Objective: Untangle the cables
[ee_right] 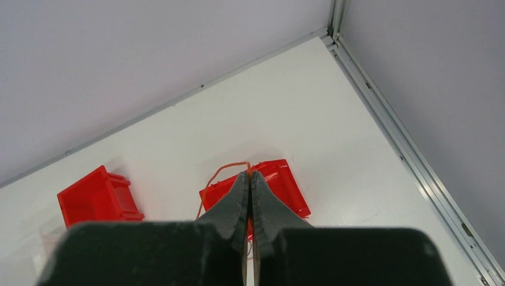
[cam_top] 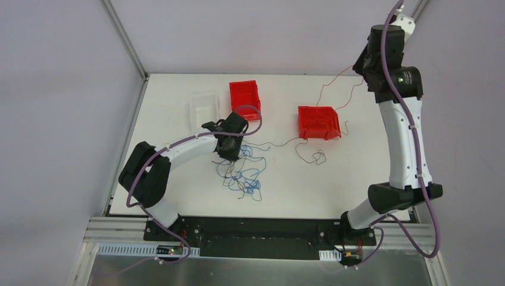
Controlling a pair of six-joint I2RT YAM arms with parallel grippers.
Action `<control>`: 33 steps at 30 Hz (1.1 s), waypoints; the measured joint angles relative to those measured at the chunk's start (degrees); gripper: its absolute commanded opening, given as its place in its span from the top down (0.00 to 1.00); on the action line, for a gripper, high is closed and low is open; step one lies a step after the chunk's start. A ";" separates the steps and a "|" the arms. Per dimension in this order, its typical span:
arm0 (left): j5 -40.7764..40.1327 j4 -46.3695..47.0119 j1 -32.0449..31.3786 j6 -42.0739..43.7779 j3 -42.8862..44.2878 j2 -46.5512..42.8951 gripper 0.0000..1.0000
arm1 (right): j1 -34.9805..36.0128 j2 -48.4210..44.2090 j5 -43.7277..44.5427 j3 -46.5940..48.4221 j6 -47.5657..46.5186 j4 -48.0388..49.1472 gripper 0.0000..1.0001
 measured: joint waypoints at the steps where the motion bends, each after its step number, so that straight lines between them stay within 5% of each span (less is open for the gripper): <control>1: 0.04 -0.07 0.00 0.00 0.22 -0.83 0.71 | -0.35 1.11 -0.74 0.00 0.02 -0.02 1.00; 9: 1.05 -0.42 0.00 0.04 2.08 -3.30 0.49 | -2.16 4.79 -10.60 -1.88 -1.16 3.48 1.00; 19: 1.03 -2.27 0.00 -0.09 3.17 -4.55 0.47 | -7.15 4.79 -29.73 -14.32 0.61 12.72 1.00; 33: 1.01 -3.80 0.00 -0.09 3.32 -5.84 0.48 | -9.92 5.22 -45.27 -23.34 1.90 22.18 1.00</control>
